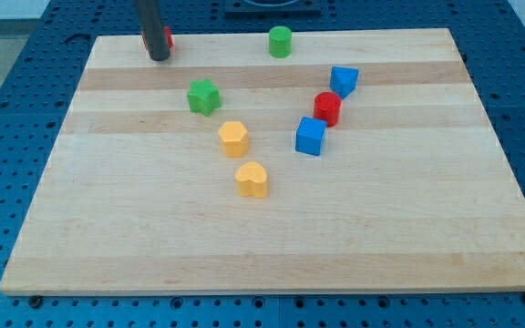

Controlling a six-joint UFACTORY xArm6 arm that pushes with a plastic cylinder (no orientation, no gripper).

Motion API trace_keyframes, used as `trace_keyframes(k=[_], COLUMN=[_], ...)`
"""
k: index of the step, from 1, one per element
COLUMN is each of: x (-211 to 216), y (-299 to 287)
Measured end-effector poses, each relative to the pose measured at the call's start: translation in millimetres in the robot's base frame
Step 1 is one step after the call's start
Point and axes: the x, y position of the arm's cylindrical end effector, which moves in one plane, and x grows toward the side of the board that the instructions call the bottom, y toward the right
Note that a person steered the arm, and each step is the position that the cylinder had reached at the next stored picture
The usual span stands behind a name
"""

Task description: Move your arm closer to the green star

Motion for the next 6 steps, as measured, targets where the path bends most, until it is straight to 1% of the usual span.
trace_keyframes(k=[1,2,3,4,5,6], x=[1,11,53,90,118,125], y=[-5,38,32,7,-3,28])
